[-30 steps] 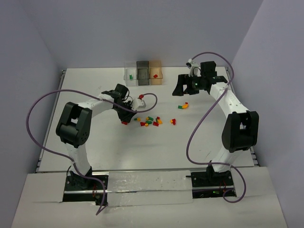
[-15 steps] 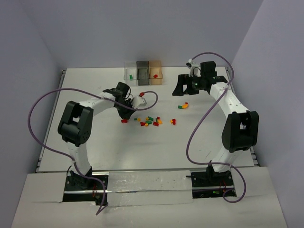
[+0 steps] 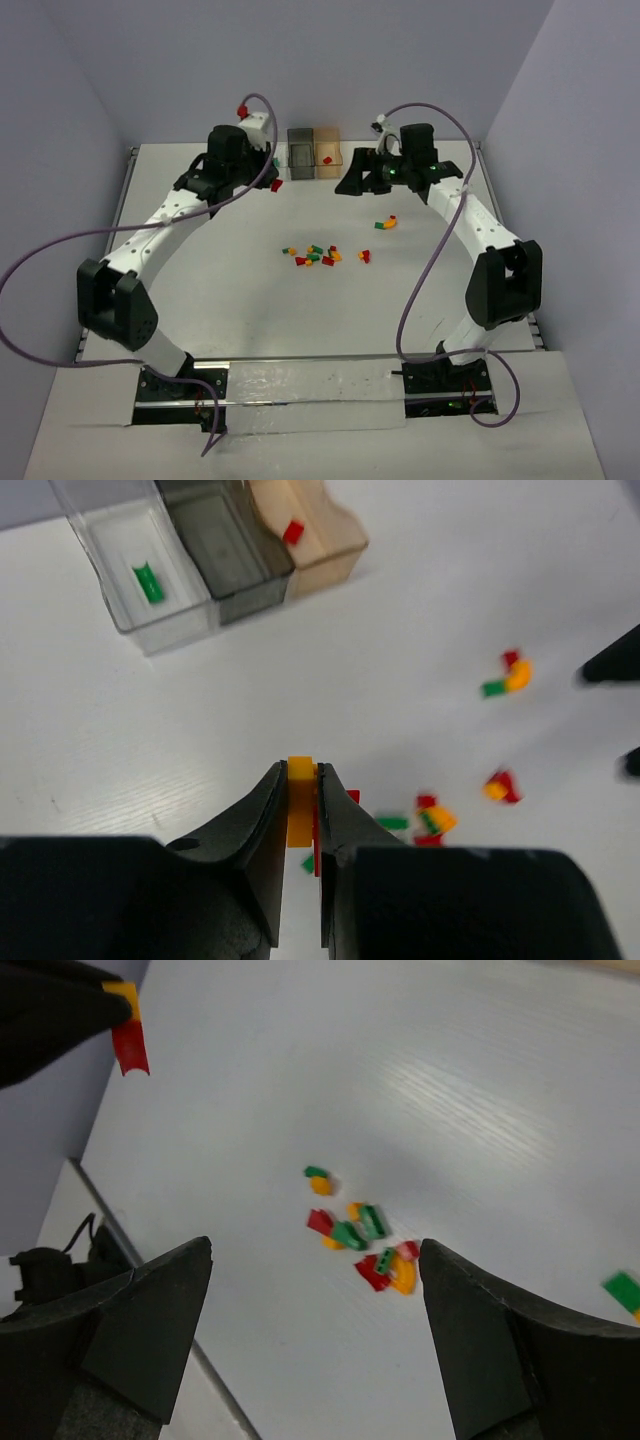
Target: Sort the legos into containers by color
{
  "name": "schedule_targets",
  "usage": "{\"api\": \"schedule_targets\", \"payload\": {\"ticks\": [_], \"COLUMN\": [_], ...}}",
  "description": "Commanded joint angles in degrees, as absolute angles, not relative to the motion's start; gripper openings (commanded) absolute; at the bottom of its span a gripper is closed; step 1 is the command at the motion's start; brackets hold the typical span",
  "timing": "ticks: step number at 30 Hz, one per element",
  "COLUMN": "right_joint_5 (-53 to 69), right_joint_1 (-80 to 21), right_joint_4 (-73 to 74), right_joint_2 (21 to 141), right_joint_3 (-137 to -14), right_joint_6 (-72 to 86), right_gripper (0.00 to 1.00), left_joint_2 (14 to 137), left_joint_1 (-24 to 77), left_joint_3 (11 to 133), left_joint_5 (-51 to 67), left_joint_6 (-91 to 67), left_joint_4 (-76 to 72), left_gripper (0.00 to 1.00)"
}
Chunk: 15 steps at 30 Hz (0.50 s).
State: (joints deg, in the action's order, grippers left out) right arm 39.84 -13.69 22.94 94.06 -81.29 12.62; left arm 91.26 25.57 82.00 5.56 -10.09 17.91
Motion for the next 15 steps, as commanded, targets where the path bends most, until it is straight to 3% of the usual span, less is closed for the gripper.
{"api": "schedule_targets", "payload": {"ticks": [1,8,15], "right_joint_5": [42.7,46.3,44.7], "right_joint_1": [-19.4,-22.9,-24.7], "right_joint_4": [15.5,9.1,10.9], "right_joint_2": [91.3,96.3,99.6], "right_joint_3": [-84.3,-87.3,-89.9], "right_joint_6": [19.5,31.8,31.3], "right_gripper": [0.88,0.83,0.81], "left_joint_2": [87.6,87.6,88.3], "left_joint_1": [26.5,29.2,31.6], "left_joint_3": [82.3,82.7,83.8], "left_joint_5": [0.8,0.3,-1.8], "left_joint_6": [-27.2,-29.6,-27.8], "left_joint_4": [15.4,15.4,15.1], "left_gripper": [0.0,0.0,0.0]}}
